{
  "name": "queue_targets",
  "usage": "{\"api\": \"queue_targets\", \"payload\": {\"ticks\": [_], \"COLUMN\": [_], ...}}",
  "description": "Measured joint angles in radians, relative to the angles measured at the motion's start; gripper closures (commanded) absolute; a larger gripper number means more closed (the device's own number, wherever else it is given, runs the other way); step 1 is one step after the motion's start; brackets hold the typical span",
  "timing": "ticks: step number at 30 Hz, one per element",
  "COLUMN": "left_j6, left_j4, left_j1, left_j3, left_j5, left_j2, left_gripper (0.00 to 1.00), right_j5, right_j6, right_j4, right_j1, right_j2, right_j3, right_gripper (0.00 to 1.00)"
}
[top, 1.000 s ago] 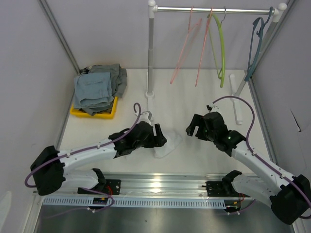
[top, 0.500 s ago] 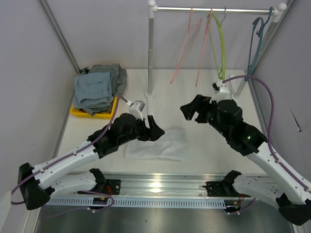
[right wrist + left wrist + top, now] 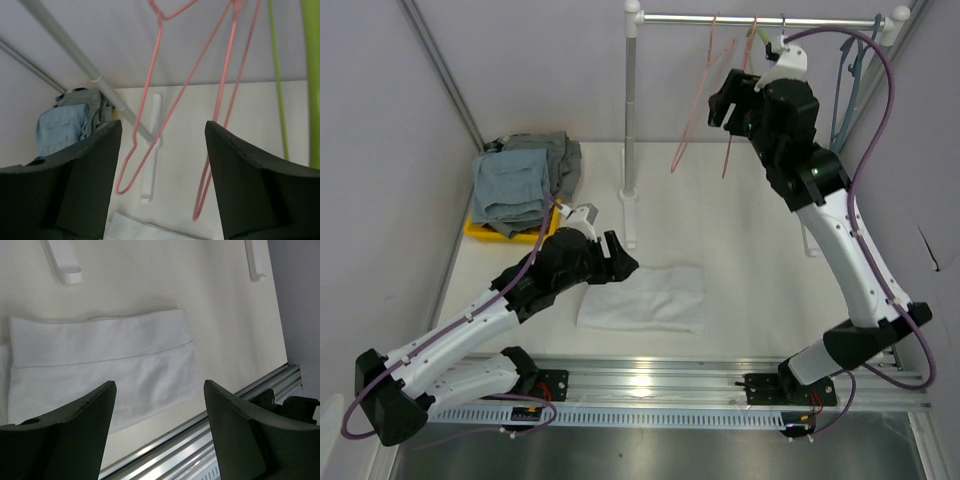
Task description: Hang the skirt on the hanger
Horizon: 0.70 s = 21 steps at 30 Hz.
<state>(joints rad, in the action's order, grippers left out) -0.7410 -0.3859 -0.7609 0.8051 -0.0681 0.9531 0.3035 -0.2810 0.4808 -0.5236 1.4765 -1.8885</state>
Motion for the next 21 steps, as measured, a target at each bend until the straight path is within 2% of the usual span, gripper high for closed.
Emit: {"api": "queue_targets", "payload": {"ticks": [5,16,21], "left_j6": [0.0,0.0,0.0], "left_j4": [-0.006,-0.021,-0.024], "left_j1": [0.003,0.011,0.015], "left_j3": [-0.016,-0.051,-0.06], "left_j5": [0.0,0.0,0.0], "left_j2": [-0.01,-0.027,-0.032], "left_gripper": [0.24,0.24,0.24], "right_j5": [-0.011,-0.047,-0.055], "right_j6": [0.053,0.13,0.163], "right_j4": [0.025,-0.021,-0.05], "right_j1": [0.086,0.187,0.198], "right_j2": [0.153,0.296,0.357], "right_j3": [-0.187,-0.302,-0.372], "right_gripper": [0.27,0.29,0.36]}}
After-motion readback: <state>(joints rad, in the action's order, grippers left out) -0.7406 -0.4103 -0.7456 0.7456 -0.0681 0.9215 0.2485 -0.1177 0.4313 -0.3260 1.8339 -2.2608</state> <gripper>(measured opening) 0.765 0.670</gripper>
